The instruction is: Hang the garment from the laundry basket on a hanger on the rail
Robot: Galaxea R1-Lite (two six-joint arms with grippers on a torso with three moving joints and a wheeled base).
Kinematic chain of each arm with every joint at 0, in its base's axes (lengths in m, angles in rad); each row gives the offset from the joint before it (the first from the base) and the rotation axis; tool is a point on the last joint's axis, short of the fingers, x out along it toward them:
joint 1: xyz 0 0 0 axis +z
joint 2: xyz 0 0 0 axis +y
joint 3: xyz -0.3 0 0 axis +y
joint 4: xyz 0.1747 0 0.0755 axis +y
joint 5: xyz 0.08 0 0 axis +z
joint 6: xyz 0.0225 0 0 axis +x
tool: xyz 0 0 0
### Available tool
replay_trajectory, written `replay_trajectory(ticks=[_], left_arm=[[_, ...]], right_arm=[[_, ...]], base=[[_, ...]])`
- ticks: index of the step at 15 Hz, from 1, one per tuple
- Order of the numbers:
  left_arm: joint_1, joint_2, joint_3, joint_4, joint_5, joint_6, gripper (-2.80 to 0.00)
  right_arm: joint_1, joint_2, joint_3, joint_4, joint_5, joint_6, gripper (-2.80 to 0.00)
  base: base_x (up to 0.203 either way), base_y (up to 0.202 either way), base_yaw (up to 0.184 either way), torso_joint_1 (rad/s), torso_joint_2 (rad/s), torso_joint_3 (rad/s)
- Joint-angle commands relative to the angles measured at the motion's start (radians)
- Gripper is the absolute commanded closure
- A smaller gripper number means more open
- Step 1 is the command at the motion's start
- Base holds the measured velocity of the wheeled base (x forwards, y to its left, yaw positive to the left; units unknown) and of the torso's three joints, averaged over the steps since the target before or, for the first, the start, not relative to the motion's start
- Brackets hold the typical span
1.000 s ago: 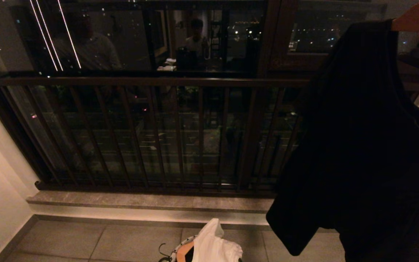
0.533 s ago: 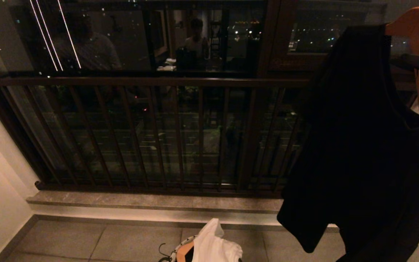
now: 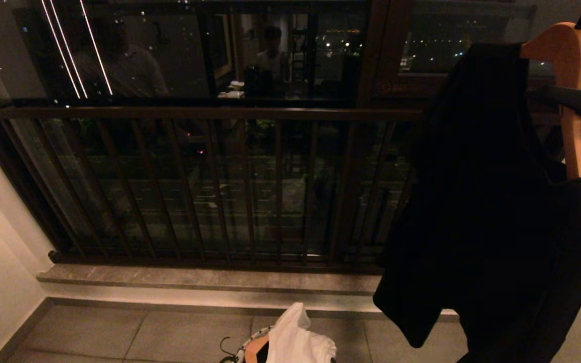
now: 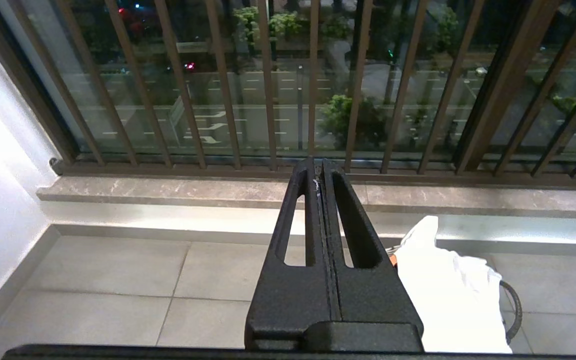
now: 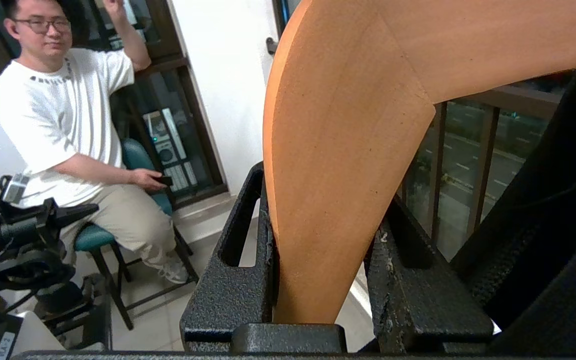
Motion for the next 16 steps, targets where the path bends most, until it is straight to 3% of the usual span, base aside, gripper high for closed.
replay_trajectory(ticks=[1,5,10,11,16], left_arm=[[0.000,0.000,0.006,0.000,0.000,0.000,0.00],[0.000,0.000,0.006,0.000,0.000,0.000,0.00],[0.000,0.000,0.006,0.000,0.000,0.000,0.00],[0.000,0.000,0.006,0.000,0.000,0.000,0.00],[0.000,0.000,0.006,0.000,0.000,0.000,0.00]], right_arm=[[0.000,0.004,0.000,-0.010,0.009,0.004,0.00],[0.008,0.018,-0.004,-0.008,0.013,0.044,0.00],[0.009,-0.005,0.016,-0.008,0.013,0.031,0.00],[0.009,-0.010,0.017,-0.010,0.013,0.032,-2.80],[0.008,-0.051,0.014,-0.010,0.004,0.033,-2.80]], base=[[0.000,0.000,0.000,0.000,0.00,0.000],[0.000,0.000,0.000,0.000,0.00,0.000],[0.000,0.000,0.000,0.000,0.00,0.000],[0.000,0.000,0.000,0.000,0.00,0.000],[0.000,0.000,0.000,0.000,0.00,0.000]])
